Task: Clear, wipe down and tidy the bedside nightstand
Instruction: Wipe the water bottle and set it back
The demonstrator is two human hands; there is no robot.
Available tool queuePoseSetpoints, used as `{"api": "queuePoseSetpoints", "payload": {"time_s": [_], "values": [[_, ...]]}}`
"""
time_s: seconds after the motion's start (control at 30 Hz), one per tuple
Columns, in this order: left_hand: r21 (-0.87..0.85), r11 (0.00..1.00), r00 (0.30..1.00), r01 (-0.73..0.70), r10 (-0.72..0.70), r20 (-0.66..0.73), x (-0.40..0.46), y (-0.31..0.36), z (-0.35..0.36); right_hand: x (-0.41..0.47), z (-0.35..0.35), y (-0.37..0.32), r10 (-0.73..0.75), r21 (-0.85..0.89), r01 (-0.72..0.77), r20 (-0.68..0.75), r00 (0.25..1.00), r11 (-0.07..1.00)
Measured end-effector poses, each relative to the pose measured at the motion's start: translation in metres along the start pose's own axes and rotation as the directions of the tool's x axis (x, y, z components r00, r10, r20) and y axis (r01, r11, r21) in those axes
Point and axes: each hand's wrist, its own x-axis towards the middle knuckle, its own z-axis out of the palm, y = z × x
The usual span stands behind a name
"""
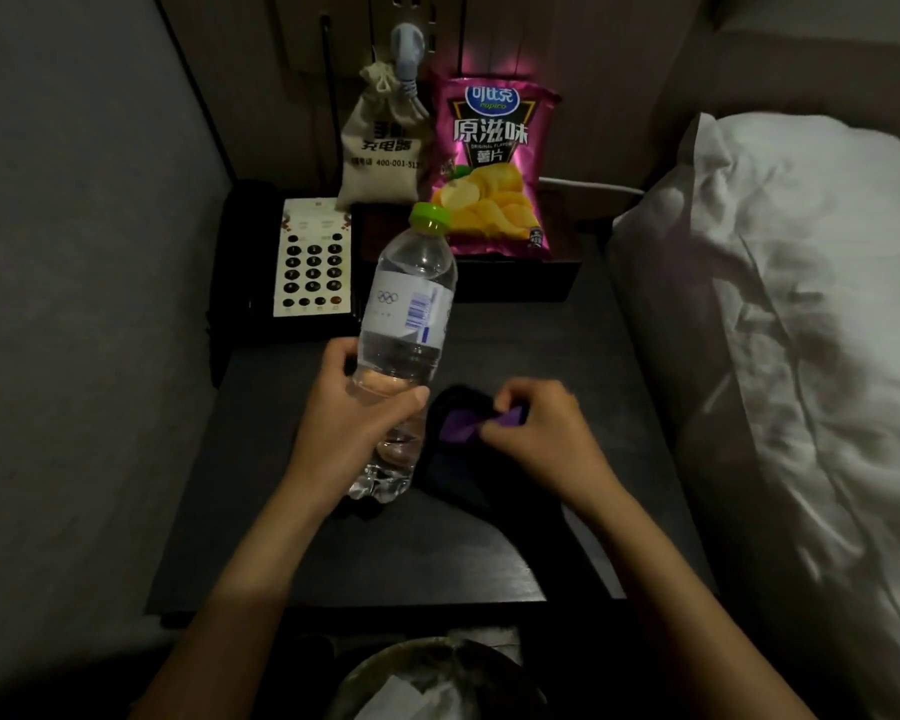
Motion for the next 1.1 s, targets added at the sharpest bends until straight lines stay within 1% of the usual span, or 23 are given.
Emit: {"api": "queuePoseSetpoints", "payload": {"time_s": [0.03, 0.07, 0.1, 0.13, 0.17, 0.2, 0.23, 0.27, 0.3, 0.37, 0.47, 0.57, 0.67, 0.73, 0.8, 0.83, 0.9, 0.93, 1.0, 1.07, 1.1], "values": [[-0.054, 0.998, 0.999, 0.028, -0.026, 0.039, -0.001, 0.002, 0.0, 0.001, -0.006, -0.001, 0.051, 0.211, -0.039, -0.051, 0.997, 0.977], [-0.096, 0.994, 0.995, 0.051, -0.042, 0.094, -0.002, 0.004, 0.0, 0.002, -0.012, -0.003, 0.095, 0.418, -0.055, -0.077, 0.992, 0.907], [-0.137, 0.988, 0.985, 0.074, -0.051, 0.162, -0.004, 0.006, -0.001, 0.002, -0.019, -0.005, 0.127, 0.61, -0.052, -0.08, 0.989, 0.791], [-0.176, 0.979, 0.971, 0.102, -0.059, 0.233, -0.006, 0.008, 0.0, 0.003, -0.025, -0.007, 0.139, 0.782, -0.047, -0.051, 0.989, 0.622], [-0.209, 0.969, 0.952, 0.135, -0.068, 0.299, -0.007, 0.009, 0.001, 0.003, -0.03, -0.009, 0.143, 0.906, -0.059, -0.002, 0.99, 0.42], [-0.229, 0.959, 0.932, 0.168, -0.078, 0.355, -0.009, 0.009, 0.003, 0.004, -0.035, -0.009, 0.143, 0.97, -0.082, 0.05, 0.989, 0.229], [-0.235, 0.953, 0.913, 0.192, -0.086, 0.4, -0.01, 0.009, 0.006, 0.002, -0.038, -0.009, 0.138, 0.99, -0.107, 0.095, 0.986, 0.087], [-0.226, 0.953, 0.897, 0.203, -0.088, 0.434, -0.011, 0.008, 0.008, 0.0, -0.04, -0.011, 0.114, 0.993, -0.12, 0.118, 0.986, 0.015], [-0.199, 0.961, 0.885, 0.193, -0.083, 0.457, -0.012, 0.006, 0.011, -0.002, -0.041, -0.013, 0.054, 0.992, -0.129, 0.129, 0.99, -0.001], [-0.081, 0.99, 0.887, 0.114, -0.064, 0.457, -0.012, 0.002, 0.018, -0.006, -0.039, -0.015, -0.047, 0.988, -0.155, 0.155, 0.987, 0.002], [0.073, 0.996, 0.933, -0.041, 0.012, 0.361, -0.015, -0.003, 0.031, -0.006, -0.038, -0.015, -0.004, 0.983, -0.181, 0.181, 0.984, -0.011], [0.184, 0.968, 0.955, -0.171, 0.117, 0.272, -0.019, -0.005, 0.042, 0.001, -0.035, -0.01, 0.083, 0.996, -0.094, 0.094, 0.992, -0.003], [0.214, 0.949, 0.954, -0.232, 0.179, 0.243, -0.02, -0.005, 0.048, 0.004, -0.034, -0.003, 0.128, 0.995, -0.01, -0.002, 0.992, 0.095], [0.193, 0.955, 0.951, -0.225, 0.172, 0.257, -0.018, -0.005, 0.049, 0.004, -0.033, -0.002, 0.118, 0.983, -0.019, -0.003, 0.993, 0.185], [0.086, 0.983, 0.942, -0.163, 0.128, 0.311, -0.017, -0.005, 0.052, 0.003, -0.032, -0.003, 0.088, 0.967, -0.043, 0.021, 0.996, 0.251], [0.009, 0.994, 0.932, -0.112, 0.101, 0.348, -0.016, -0.005, 0.053, 0.002, -0.033, -0.004, 0.081, 0.966, -0.062, 0.043, 0.996, 0.251], [-0.132, 0.991, 0.895, 0.008, 0.051, 0.444, -0.017, -0.002, 0.056, 0.0, -0.036, -0.006, 0.085, 0.974, -0.106, 0.09, 0.992, 0.202], [-0.185, 0.98, 0.864, 0.079, 0.026, 0.504, -0.019, -0.001, 0.056, -0.001, -0.038, -0.006, 0.098, 0.976, -0.119, 0.103, 0.99, 0.181], [-0.254, 0.935, 0.778, 0.247, -0.036, 0.627, -0.022, -0.001, 0.054, -0.002, -0.04, -0.005, 0.124, 0.978, -0.161, 0.145, 0.982, 0.132], [-0.263, 0.867, 0.684, 0.423, -0.115, 0.72, -0.024, -0.001, 0.051, -0.004, -0.04, -0.005, 0.097, 0.974, -0.22, 0.213, 0.972, 0.061], [-0.264, 0.822, 0.622, 0.505, -0.136, 0.771, -0.025, -0.002, 0.05, -0.005, -0.04, -0.007, 0.063, 0.967, -0.255, 0.253, 0.966, 0.027]]}}
